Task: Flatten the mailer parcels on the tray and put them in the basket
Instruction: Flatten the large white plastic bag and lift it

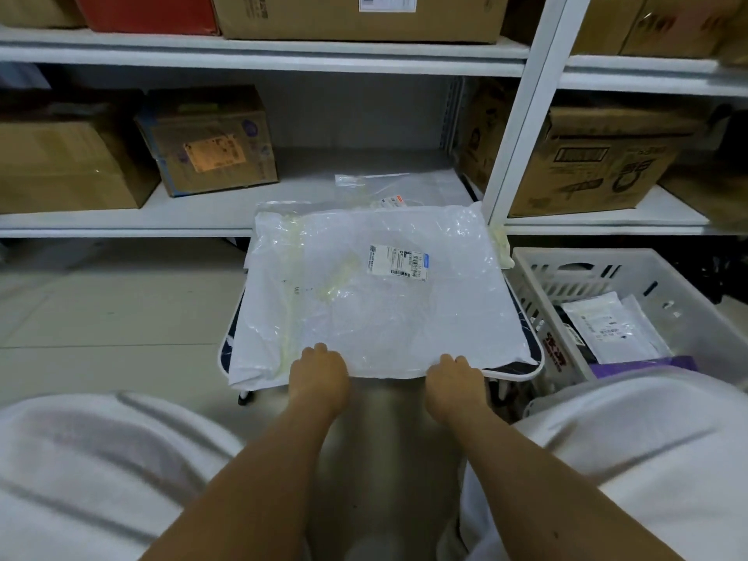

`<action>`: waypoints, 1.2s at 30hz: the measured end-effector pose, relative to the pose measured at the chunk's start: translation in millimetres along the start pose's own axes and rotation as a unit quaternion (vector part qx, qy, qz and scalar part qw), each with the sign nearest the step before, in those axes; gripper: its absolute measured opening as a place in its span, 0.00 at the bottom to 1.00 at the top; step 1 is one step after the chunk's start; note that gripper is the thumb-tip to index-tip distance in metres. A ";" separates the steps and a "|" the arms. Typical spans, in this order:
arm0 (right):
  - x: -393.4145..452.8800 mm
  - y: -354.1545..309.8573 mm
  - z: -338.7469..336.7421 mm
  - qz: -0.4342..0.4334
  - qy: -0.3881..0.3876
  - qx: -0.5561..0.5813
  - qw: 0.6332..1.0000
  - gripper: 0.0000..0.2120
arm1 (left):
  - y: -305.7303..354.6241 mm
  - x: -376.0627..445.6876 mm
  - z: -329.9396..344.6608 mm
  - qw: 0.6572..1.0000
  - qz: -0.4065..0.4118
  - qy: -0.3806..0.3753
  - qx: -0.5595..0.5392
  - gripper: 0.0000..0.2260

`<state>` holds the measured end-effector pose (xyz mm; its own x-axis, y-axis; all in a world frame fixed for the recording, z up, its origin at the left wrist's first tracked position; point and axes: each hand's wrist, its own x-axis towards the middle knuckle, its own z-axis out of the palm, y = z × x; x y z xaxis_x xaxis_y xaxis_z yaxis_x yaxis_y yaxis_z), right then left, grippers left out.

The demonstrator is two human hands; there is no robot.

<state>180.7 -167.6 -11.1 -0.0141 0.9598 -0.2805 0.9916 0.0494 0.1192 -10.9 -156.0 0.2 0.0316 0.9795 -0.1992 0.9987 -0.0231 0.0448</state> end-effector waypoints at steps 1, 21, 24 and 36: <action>1.7 -1.1 -0.6 0.018 0.024 0.019 0.999 0.14 | 1.7 1.5 2.4 0.999 -0.005 0.043 -0.002 0.12; 93.9 -55.2 52.2 -0.062 0.147 0.104 0.982 0.26 | 0.6 78.4 67.7 0.999 -0.032 0.030 -0.010 0.31; 97.5 -55.3 55.6 -0.072 0.131 0.098 0.984 0.27 | -0.8 78.6 73.4 0.999 -0.029 0.022 -0.026 0.33; 107.8 -53.3 22.2 -0.069 0.210 0.116 0.968 0.18 | -8.9 84.5 33.5 0.993 -0.055 0.102 0.007 0.25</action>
<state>129.2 -72.8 -68.8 -0.1504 0.9788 0.1391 0.9782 0.1678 -0.1228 -15.8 -79.7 -49.8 -0.0856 0.9963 0.0013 0.9961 0.0856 0.0196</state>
